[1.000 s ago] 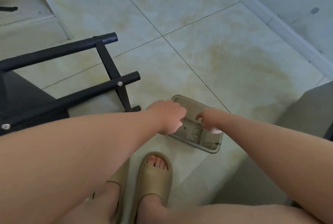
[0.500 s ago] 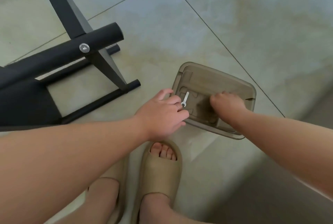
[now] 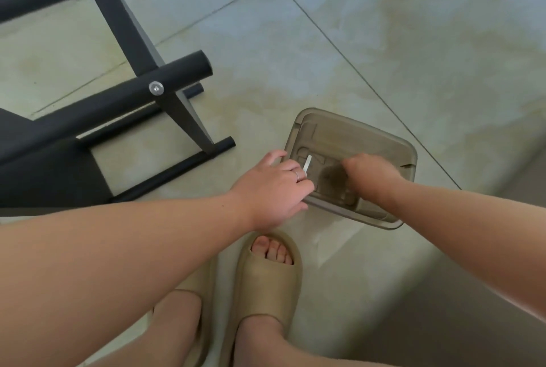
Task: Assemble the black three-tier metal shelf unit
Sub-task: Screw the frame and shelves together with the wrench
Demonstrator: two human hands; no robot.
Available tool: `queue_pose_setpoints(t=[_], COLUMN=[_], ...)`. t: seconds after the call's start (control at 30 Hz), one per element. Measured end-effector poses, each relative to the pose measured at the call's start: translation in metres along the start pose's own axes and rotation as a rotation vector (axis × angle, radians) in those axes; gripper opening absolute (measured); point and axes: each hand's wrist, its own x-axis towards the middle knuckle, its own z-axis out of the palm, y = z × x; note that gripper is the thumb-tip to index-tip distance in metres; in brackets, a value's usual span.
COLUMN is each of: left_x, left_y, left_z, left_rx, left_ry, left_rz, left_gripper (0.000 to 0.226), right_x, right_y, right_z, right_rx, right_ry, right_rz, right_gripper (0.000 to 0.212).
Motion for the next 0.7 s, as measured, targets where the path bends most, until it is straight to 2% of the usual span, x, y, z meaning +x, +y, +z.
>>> queue_pose_setpoints(t=[0.07, 0.17, 0.27, 0.37, 0.47, 0.53, 0.63, 0.7], left_x=[0.001, -0.004, -0.014, -0.016, -0.025, -0.042, -0.076, -0.094], left_y=[-0.002, -0.001, 0.002, 0.004, 0.007, 0.007, 0.002, -0.002], left_z=[-0.019, -0.059, -0.104, -0.152, -0.197, -0.220, -0.239, -0.245], left_rx=[-0.102, -0.338, -0.632, -0.859, -1.220, -1.507, -1.866, -2.015], left_ry=[-0.059, -0.039, -0.031, -0.024, 0.047, 0.173, 0.283, 0.325], left_rz=[-0.052, -0.203, -0.439, -0.595, -0.820, -0.965, -1.029, -1.021], left_gripper=[0.039, 0.038, 0.029, 0.029, 0.027, 0.033, 0.045, 0.052], right_x=[-0.010, -0.033, -0.064, -0.094, -0.123, -0.142, -0.161, -0.168], right_y=[-0.005, -0.011, -0.017, -0.026, -0.045, -0.062, -0.093, -0.115], right_z=[-0.011, -0.047, -0.100, -0.150, -0.192, -0.218, -0.245, -0.258], right_rx=[0.209, 0.484, 0.620, 0.770, 0.833, 0.855, 0.852, 0.831], right_ry=[0.043, 0.178, 0.338, 0.484, 0.576, 0.621, 0.667, 0.685], right_rz=[0.028, 0.037, 0.050, 0.031, -0.036, -0.094, -0.195, -0.262], right_gripper=[0.005, 0.006, 0.008, 0.003, 0.004, 0.008, 0.008, 0.009])
